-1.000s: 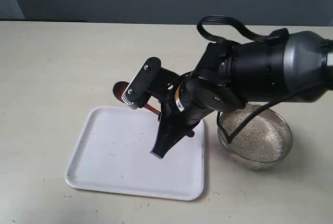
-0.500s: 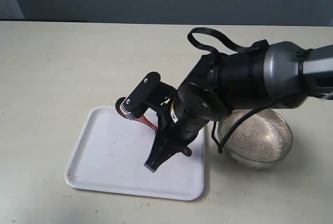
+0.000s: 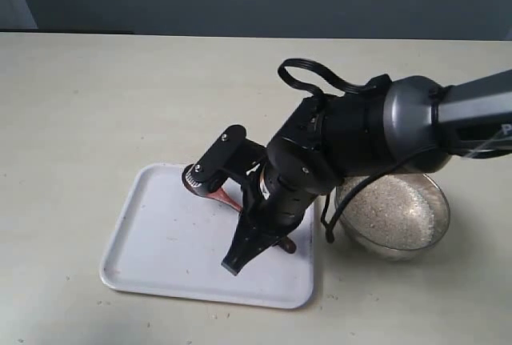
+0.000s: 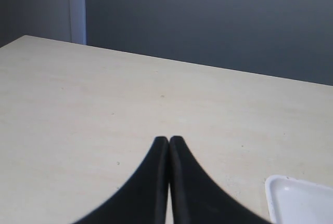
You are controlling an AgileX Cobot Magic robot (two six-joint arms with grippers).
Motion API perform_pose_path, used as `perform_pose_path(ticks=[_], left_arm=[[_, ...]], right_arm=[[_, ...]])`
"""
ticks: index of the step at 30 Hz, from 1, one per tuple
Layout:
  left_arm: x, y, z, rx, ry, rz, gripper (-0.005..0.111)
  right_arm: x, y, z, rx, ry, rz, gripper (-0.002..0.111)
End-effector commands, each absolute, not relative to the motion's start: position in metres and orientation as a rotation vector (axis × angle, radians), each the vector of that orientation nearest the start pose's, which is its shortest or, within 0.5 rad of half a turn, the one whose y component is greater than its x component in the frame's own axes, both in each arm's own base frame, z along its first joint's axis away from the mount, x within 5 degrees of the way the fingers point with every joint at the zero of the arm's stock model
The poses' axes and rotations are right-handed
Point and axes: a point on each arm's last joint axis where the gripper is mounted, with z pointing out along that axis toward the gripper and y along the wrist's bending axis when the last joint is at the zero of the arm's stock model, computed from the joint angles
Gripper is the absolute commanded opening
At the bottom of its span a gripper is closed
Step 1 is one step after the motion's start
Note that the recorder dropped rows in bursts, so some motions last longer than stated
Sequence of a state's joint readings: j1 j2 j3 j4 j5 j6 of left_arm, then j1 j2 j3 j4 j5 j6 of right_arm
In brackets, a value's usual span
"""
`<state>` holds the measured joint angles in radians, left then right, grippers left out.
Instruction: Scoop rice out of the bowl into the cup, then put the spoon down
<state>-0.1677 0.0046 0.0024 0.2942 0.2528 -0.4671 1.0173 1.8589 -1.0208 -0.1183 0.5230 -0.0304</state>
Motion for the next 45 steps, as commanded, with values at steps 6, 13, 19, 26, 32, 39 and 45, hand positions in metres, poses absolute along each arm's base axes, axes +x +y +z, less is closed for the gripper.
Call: perform_pose_path(ticks=[6, 13, 19, 26, 32, 39, 45], left_arm=[[0.056, -0.003, 0.192, -0.054, 1.717, -0.2, 0.001], [0.056, -0.003, 0.192, -0.054, 1.717, -0.2, 0.001], [0.056, -0.003, 0.192, -0.054, 1.717, -0.2, 0.001], [0.056, -0.003, 0.192, -0.054, 1.717, -0.2, 0.001], [0.056, -0.003, 0.192, -0.054, 1.717, -0.2, 0.001], [0.056, -0.003, 0.192, -0.054, 1.717, -0.2, 0.001], [0.056, -0.003, 0.192, -0.054, 1.717, -0.2, 0.001]], right_arm=[[0.184, 0.29, 0.142, -1.523, 2.391, 0.13, 0.028], [0.184, 0.29, 0.141, -1.519, 2.397, 0.129, 0.042], [0.181, 0.283, 0.161, -1.512, 2.405, 0.119, 0.042], [0.169, 0.263, 0.228, -1.434, 2.321, 0.179, 0.042], [0.15, 0.224, 0.292, -1.275, 2.275, 0.214, 0.042], [0.137, 0.182, 0.338, -1.166, 2.154, 0.138, 0.042], [0.122, 0.168, 0.354, -1.052, 2.18, 0.282, 0.042]])
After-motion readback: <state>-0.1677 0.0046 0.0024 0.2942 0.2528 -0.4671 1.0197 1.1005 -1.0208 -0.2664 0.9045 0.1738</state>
